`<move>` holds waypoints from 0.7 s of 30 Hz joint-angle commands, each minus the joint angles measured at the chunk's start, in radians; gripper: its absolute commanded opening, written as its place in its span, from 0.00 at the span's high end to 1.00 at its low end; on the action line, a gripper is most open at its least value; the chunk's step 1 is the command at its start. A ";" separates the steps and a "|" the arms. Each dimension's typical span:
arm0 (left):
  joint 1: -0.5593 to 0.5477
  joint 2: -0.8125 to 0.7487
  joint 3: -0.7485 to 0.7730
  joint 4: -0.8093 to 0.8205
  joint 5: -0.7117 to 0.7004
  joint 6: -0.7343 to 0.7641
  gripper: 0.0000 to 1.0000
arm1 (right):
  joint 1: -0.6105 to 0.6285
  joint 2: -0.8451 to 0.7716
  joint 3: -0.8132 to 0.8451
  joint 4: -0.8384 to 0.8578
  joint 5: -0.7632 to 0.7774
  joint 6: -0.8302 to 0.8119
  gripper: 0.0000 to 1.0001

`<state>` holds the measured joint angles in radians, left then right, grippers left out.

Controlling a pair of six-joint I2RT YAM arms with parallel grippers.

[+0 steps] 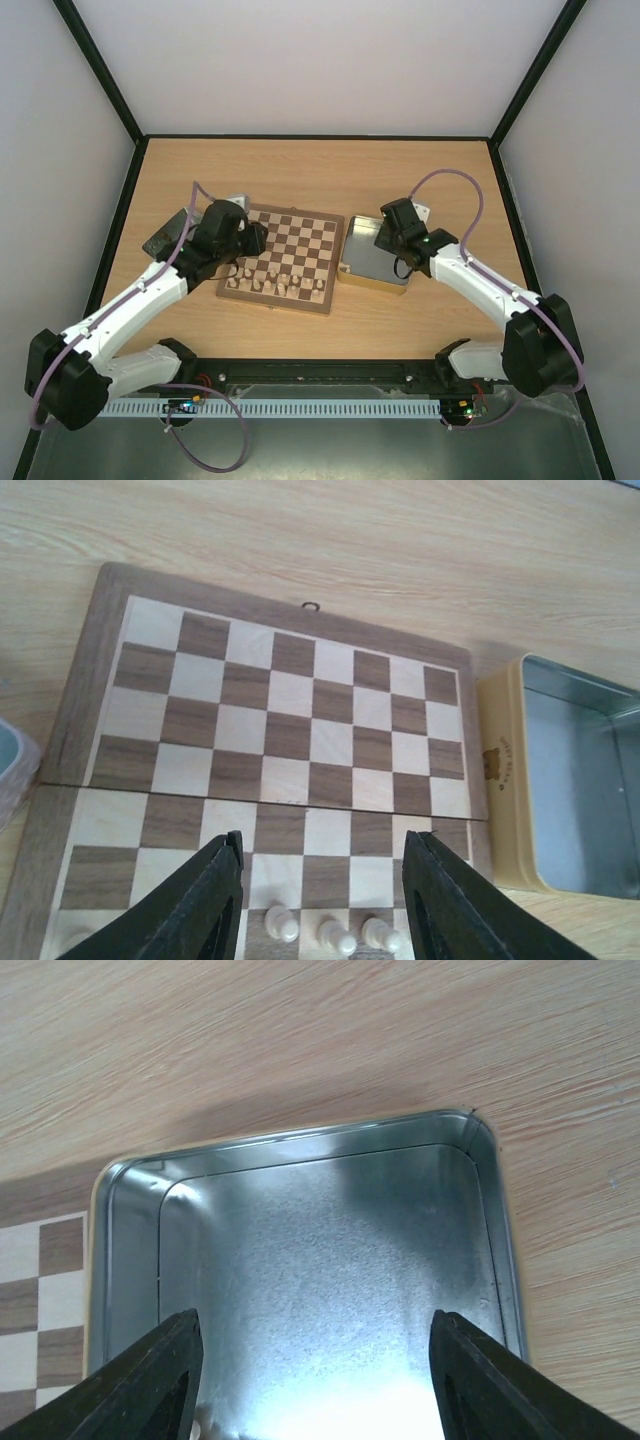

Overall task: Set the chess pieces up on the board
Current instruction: Adjust the storage box at the center of the board.

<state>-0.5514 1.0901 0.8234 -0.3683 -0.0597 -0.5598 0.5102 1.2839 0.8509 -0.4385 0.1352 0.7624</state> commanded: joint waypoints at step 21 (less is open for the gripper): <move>0.099 0.334 0.263 0.023 0.150 0.055 0.54 | -0.217 0.438 0.145 0.258 -0.070 0.504 0.38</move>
<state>-0.4770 1.3891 1.0431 -0.3126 0.0685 -0.5323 0.3214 1.6615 0.9363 -0.1940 0.0399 1.2453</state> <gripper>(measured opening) 0.462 0.635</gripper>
